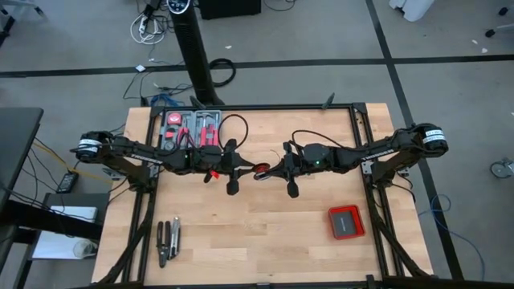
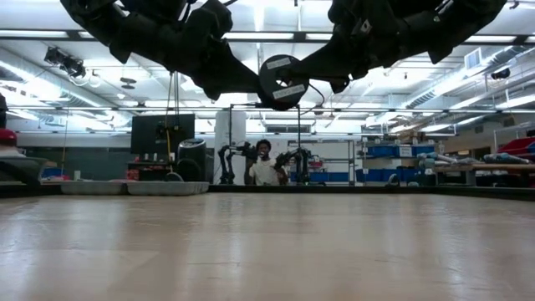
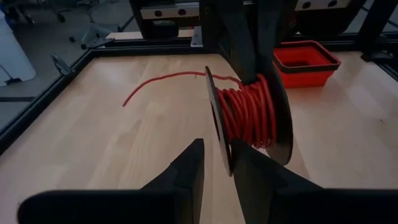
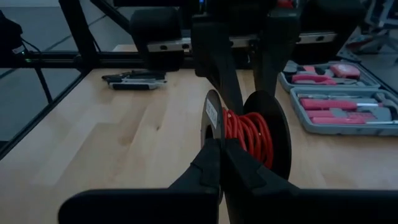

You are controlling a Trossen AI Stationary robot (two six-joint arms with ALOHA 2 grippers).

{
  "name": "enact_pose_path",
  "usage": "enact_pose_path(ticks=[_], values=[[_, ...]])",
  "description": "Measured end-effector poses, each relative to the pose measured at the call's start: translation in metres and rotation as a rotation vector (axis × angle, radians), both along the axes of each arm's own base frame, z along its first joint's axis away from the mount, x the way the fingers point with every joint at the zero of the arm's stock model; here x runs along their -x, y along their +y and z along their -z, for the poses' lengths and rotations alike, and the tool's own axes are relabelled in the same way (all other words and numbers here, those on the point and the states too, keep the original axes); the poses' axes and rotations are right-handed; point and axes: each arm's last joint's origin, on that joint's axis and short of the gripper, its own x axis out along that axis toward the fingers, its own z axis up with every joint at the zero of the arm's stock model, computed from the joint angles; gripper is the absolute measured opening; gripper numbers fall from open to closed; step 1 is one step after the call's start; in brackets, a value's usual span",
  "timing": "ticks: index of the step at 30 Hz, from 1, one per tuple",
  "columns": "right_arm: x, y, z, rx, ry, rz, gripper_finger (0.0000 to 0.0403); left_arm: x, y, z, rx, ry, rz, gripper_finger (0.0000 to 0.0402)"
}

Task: Coil cords
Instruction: Uncoil the red wire from the spool

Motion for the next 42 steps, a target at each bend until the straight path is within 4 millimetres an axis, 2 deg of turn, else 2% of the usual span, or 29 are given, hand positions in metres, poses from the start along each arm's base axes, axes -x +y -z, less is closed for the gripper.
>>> enact_pose_path(ticks=[2,5,7,19,25,30,38,42], values=[[0.000,0.000,-0.001,0.001,-0.007,0.001,0.0000,0.000,0.000,0.000,-0.013,0.001,-0.001,0.0069],[0.000,0.000,-0.001,0.002,-0.007,0.004,0.0001,0.000,0.000,0.000,-0.030,0.002,0.003,0.0018],[0.000,0.000,0.000,-0.001,-0.006,0.005,0.0006,0.000,0.001,-0.001,-0.047,0.002,0.005,0.0007],[0.000,0.000,0.000,-0.045,0.007,0.037,0.0107,0.000,0.005,0.000,-0.054,0.010,-0.024,0.0001],[0.014,0.002,-0.010,0.004,0.041,0.082,0.0121,0.001,0.005,0.003,-0.084,0.041,-0.013,0.0001],[0.028,0.000,-0.020,0.064,0.075,0.200,0.0115,0.001,0.006,0.002,-0.218,0.056,-0.010,0.0000],[0.039,-0.007,-0.011,0.173,0.216,0.371,0.0111,0.000,0.011,-0.004,-0.597,0.079,-0.057,0.0000],[0.039,-0.008,-0.012,0.302,0.234,0.401,0.0110,0.000,0.013,-0.009,-0.666,0.065,-0.117,0.0000]])
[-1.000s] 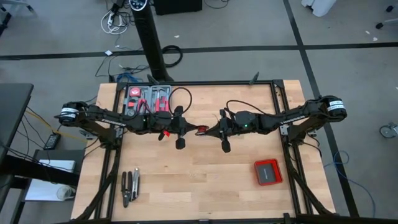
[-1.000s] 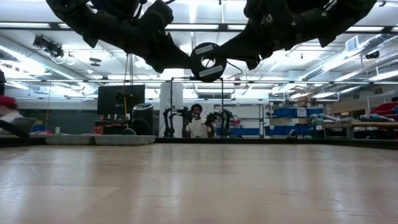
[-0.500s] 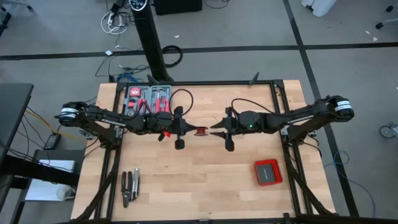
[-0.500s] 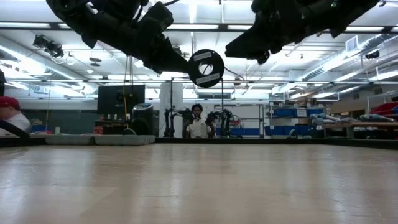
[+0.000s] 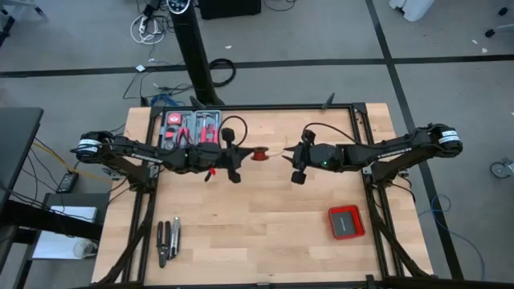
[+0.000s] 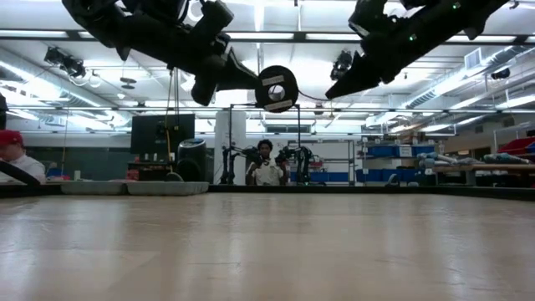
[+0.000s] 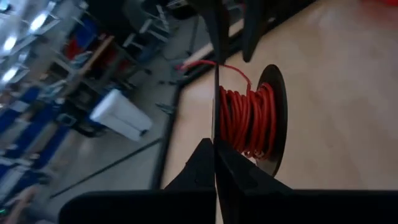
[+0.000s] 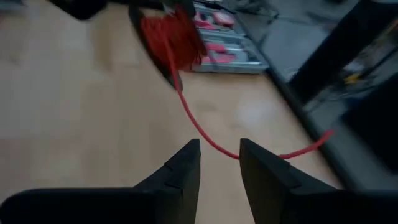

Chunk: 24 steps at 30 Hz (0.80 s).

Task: Coil cords
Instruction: Uncoil the red wire from the spool

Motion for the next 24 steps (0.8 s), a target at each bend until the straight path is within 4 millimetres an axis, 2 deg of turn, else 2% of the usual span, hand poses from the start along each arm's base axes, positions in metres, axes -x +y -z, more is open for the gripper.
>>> enact_pose_path(ticks=[8,14,19,24], values=[[0.001,-0.004,-0.002,0.059,-0.023,0.135,0.0109,0.002,0.003,-0.002,-0.060,-0.006,-0.150,0.0000],[0.000,-0.010,-0.002,0.058,-0.045,0.210,0.0107,0.002,0.003,-0.002,-0.056,-0.011,-0.164,0.0000],[0.000,-0.017,-0.001,0.000,-0.058,0.212,0.0106,0.002,0.003,-0.002,-0.051,-0.012,-0.165,0.0000],[0.000,-0.011,0.000,0.168,0.055,0.123,0.0095,0.002,0.003,-0.002,-0.021,-0.026,-0.172,0.0000]])
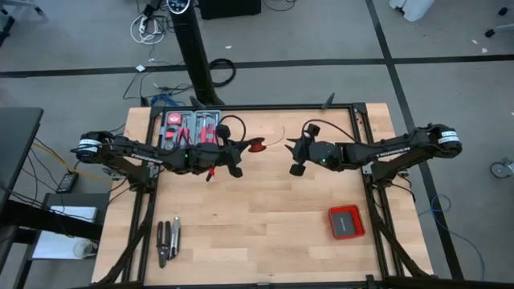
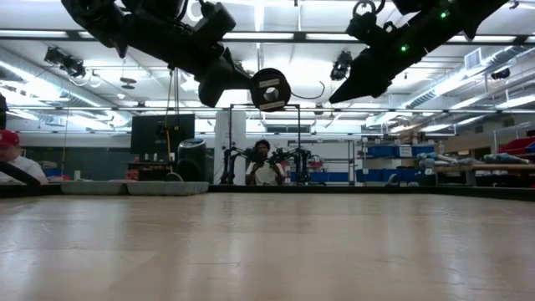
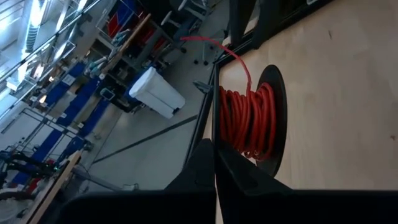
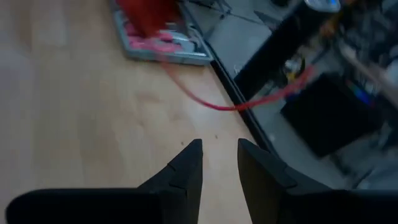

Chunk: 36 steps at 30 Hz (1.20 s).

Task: Coil cords
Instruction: Uncoil the red wire from the spool

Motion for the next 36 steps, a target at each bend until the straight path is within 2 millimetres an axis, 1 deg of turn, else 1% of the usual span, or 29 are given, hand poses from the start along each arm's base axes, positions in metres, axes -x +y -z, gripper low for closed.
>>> enact_pose_path(ticks=[2,4,6,8,12,15,20,25,32,36], values=[[0.000,0.005,0.000,0.053,0.039,-0.045,0.0088,0.000,0.000,0.000,0.029,-0.018,-0.004,0.0000],[-0.001,0.008,-0.001,0.055,0.028,-0.061,0.0081,0.000,0.000,0.000,0.052,-0.029,0.002,0.0000],[-0.002,0.007,-0.003,-0.019,-0.054,-0.025,0.0075,0.000,-0.001,0.000,0.065,-0.039,0.009,0.0000],[-0.002,0.003,-0.005,-0.120,-0.142,0.025,0.0070,0.000,-0.001,0.000,0.068,-0.044,0.011,0.0000],[-0.002,-0.004,-0.006,-0.282,-0.204,-0.014,0.0065,-0.001,-0.001,-0.001,0.072,-0.051,0.011,0.0000],[0.001,-0.008,-0.010,-0.334,-0.235,-0.026,0.0063,-0.001,-0.002,-0.002,0.076,-0.067,0.013,0.0000],[0.004,-0.014,-0.013,-0.377,-0.255,-0.034,0.0064,-0.001,-0.006,-0.002,0.075,-0.068,0.027,0.0000],[0.006,-0.023,-0.012,-0.402,-0.244,-0.002,0.0062,-0.001,-0.009,-0.002,0.071,-0.065,0.039,0.0000],[0.008,-0.029,-0.009,-0.469,-0.219,-0.039,0.0063,-0.001,-0.012,-0.002,0.051,-0.058,0.039,0.0000],[0.007,-0.035,-0.011,-0.518,-0.235,-0.108,0.0062,-0.001,-0.012,-0.002,0.050,-0.057,0.037,0.0000]])
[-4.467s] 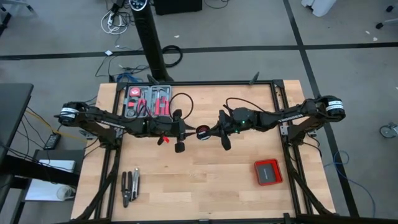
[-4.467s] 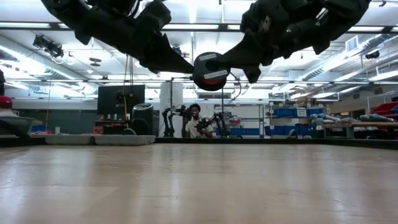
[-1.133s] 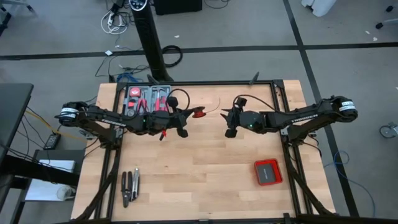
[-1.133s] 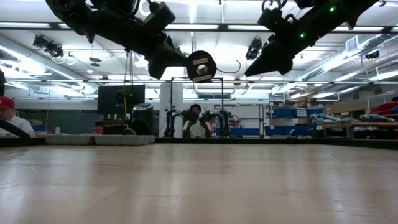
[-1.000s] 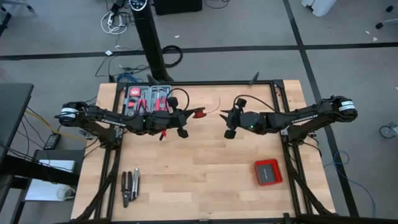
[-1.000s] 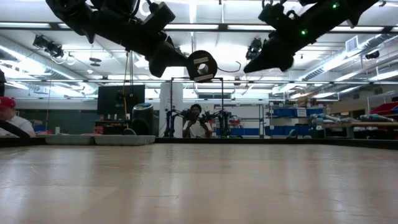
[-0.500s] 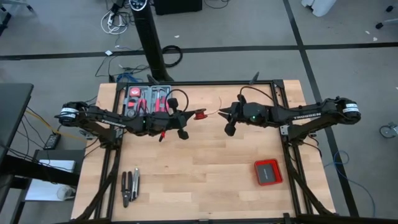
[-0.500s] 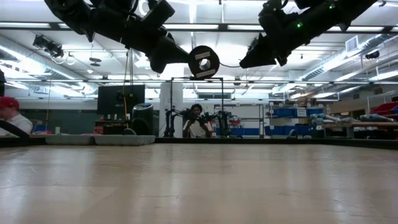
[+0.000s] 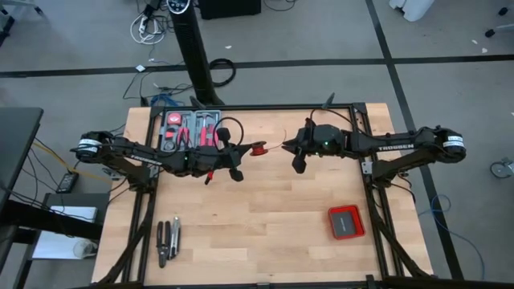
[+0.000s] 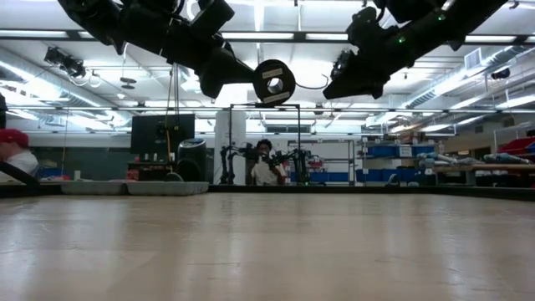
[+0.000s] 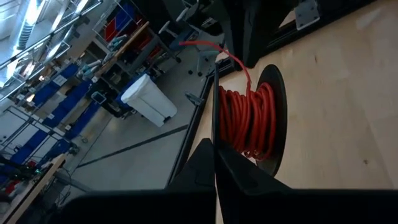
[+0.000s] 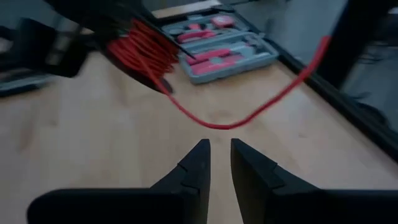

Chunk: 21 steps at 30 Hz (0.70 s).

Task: Coil cords
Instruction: Uncoil the red wire from the spool

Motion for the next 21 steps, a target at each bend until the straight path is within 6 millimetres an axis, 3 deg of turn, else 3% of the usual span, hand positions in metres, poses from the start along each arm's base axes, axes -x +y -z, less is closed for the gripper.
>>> enact_pose_path(ticks=[12,21], values=[[0.004,-0.022,-0.005,-0.154,-0.089,-0.133,0.0060,-0.001,-0.003,-0.003,0.000,-0.033,0.011,0.0000],[0.005,-0.025,-0.009,-0.170,-0.121,-0.152,0.0052,-0.001,-0.004,-0.003,-0.020,-0.022,0.018,0.0000]])
